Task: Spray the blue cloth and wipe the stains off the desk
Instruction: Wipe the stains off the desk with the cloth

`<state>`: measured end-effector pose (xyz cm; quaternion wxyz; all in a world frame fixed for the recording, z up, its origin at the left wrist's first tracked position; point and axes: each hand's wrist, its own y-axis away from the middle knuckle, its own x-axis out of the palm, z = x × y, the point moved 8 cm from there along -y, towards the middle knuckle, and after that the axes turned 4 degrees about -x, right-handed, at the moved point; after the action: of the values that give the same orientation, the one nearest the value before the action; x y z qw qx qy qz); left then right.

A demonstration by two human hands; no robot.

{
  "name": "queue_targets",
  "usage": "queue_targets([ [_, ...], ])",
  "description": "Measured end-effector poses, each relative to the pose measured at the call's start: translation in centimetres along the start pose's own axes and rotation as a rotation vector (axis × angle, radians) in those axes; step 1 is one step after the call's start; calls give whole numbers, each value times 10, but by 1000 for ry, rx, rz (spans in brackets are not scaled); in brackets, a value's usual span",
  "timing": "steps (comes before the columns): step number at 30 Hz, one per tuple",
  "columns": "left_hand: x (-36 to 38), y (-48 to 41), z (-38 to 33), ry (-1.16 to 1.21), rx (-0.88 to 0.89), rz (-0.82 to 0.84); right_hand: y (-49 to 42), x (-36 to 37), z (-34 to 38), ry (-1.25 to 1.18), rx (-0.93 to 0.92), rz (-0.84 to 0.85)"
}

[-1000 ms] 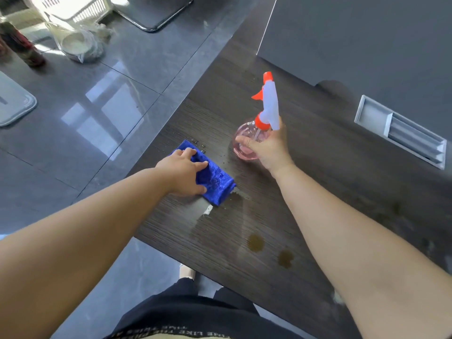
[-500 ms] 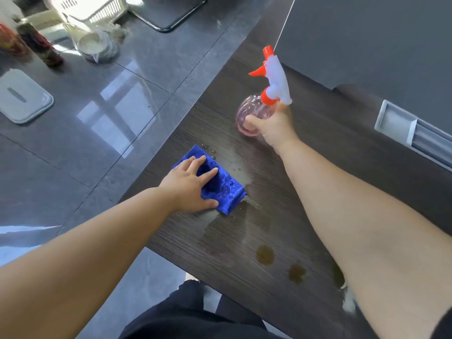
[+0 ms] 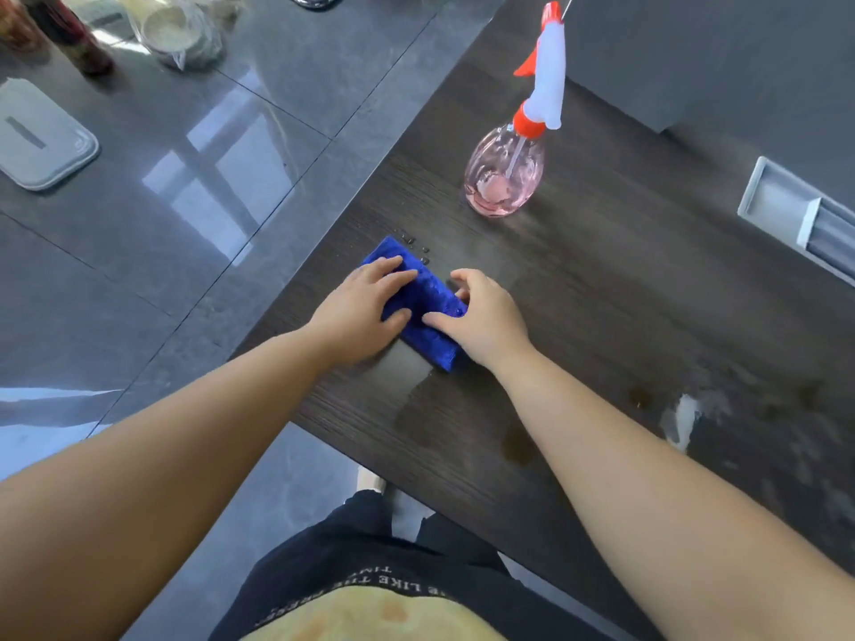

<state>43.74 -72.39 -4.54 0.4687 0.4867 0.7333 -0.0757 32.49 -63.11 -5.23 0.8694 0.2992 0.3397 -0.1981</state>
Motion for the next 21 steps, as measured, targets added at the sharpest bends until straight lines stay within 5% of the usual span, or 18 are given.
queue_targets([
  [10,-26,24,-9,222,74,-247,39,-14,22,-237,-2,171],
  [13,-21,22,-26,420,50,-72,63,-21,19,-375,16,267],
  [18,-3,21,-50,518,30,137,98,0,4,-1220,222,385],
  [21,5,21,-62,491,38,113,105,0,-8,-1259,242,272],
])
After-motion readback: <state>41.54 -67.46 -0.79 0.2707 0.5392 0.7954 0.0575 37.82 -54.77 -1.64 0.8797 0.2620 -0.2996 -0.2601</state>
